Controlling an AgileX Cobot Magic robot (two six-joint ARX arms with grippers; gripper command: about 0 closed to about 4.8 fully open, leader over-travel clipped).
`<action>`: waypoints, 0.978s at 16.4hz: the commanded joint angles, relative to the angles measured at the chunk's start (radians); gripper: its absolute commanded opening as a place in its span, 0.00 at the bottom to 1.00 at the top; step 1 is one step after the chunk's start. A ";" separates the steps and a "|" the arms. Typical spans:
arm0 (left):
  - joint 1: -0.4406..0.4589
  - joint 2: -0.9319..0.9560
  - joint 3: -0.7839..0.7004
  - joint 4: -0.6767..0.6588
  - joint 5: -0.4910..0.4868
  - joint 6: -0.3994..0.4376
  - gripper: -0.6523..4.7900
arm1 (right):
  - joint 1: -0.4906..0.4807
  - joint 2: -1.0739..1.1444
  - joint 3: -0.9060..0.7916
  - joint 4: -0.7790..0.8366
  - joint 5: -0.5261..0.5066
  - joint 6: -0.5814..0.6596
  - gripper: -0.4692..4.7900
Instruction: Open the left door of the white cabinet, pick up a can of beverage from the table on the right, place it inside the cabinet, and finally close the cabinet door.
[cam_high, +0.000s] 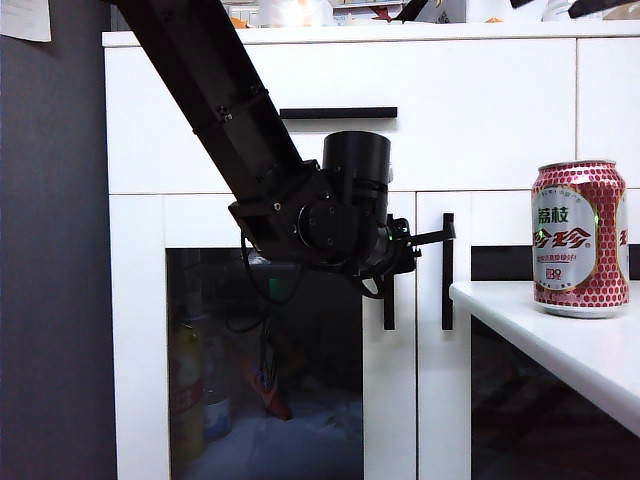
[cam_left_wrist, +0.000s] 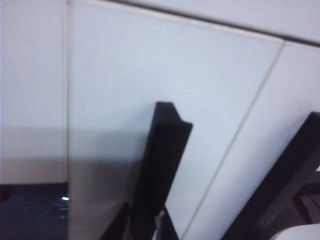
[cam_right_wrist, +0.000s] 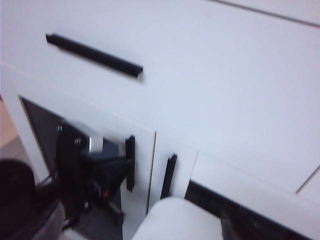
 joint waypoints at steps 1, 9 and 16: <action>-0.023 -0.002 0.003 0.011 0.058 -0.027 0.11 | 0.001 -0.006 0.005 0.067 -0.004 0.023 0.85; -0.023 -0.002 0.003 0.011 0.058 -0.027 0.11 | 0.001 -0.016 0.005 0.085 -0.001 0.081 0.85; -0.029 -0.002 -0.033 0.093 0.057 -0.027 0.11 | 0.001 -0.016 0.005 0.101 -0.002 0.082 0.85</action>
